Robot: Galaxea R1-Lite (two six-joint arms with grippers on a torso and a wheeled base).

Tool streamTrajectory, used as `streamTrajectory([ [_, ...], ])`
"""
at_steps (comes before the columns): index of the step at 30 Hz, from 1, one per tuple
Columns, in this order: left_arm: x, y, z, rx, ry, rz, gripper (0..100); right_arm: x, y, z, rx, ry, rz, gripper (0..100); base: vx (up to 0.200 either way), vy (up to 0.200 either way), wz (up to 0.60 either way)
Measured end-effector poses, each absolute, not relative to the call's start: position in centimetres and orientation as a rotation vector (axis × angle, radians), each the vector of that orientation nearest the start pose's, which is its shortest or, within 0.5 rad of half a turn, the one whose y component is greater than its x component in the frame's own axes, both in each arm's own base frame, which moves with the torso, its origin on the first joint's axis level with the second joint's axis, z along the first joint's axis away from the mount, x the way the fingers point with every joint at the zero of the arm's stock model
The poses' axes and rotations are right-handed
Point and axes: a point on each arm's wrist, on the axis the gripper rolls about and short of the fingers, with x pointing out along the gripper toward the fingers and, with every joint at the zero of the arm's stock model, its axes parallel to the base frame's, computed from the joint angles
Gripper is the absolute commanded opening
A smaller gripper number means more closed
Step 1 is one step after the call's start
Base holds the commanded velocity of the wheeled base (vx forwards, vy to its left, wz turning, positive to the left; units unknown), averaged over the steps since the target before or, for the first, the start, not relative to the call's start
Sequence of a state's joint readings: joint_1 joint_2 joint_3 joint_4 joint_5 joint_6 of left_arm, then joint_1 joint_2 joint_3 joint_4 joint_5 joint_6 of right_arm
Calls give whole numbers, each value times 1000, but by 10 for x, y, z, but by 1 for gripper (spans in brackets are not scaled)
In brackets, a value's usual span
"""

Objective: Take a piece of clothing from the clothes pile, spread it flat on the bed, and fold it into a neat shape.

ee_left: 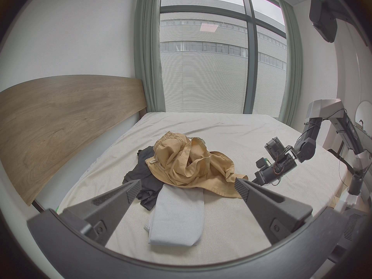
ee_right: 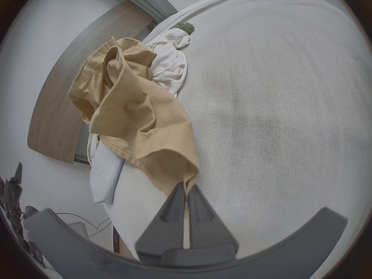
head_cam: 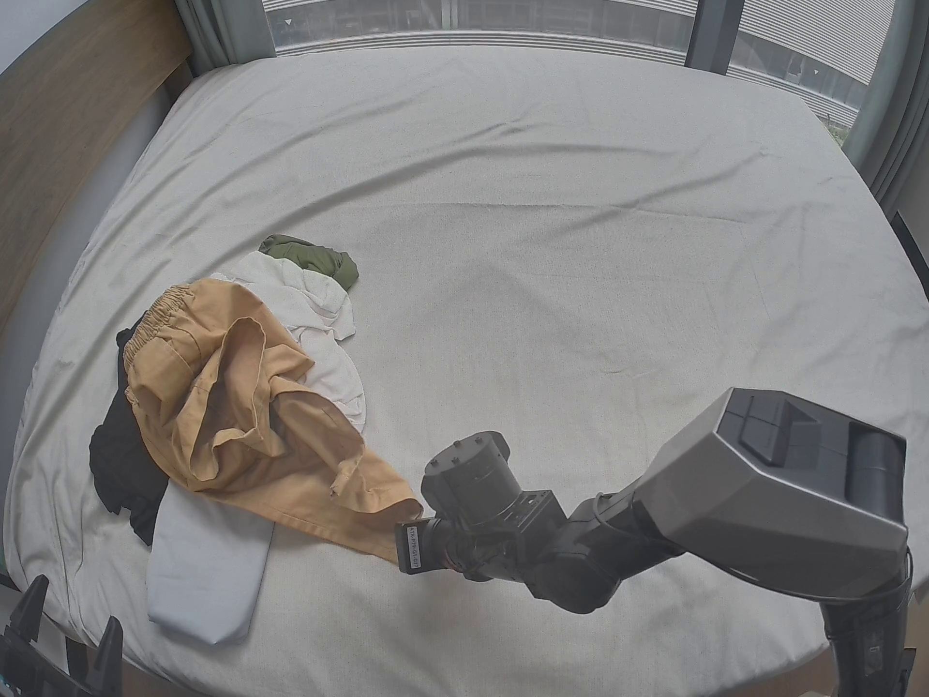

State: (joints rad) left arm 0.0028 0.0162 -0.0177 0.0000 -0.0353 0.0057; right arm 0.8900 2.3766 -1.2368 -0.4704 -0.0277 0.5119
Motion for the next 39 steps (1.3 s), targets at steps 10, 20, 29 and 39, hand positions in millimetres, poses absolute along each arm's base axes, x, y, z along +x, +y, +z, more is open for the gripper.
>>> streamTrajectory([
  [10, -23, -1, 81, 6, -2, -32, 100, 267, 317, 27, 155, 828, 620, 0, 0, 0, 0],
  [20, -23, -1, 81, 6, -2, -33, 100, 262, 294, 30, 170, 810, 601, 0, 0, 0, 0],
  [29, -23, -1, 81, 6, -2, -33, 100, 259, 275, 27, 157, 771, 598, 0, 0, 0, 0],
  [39, -23, -1, 81, 6, -2, -32, 100, 252, 252, 25, 165, 767, 572, 0, 0, 0, 0],
])
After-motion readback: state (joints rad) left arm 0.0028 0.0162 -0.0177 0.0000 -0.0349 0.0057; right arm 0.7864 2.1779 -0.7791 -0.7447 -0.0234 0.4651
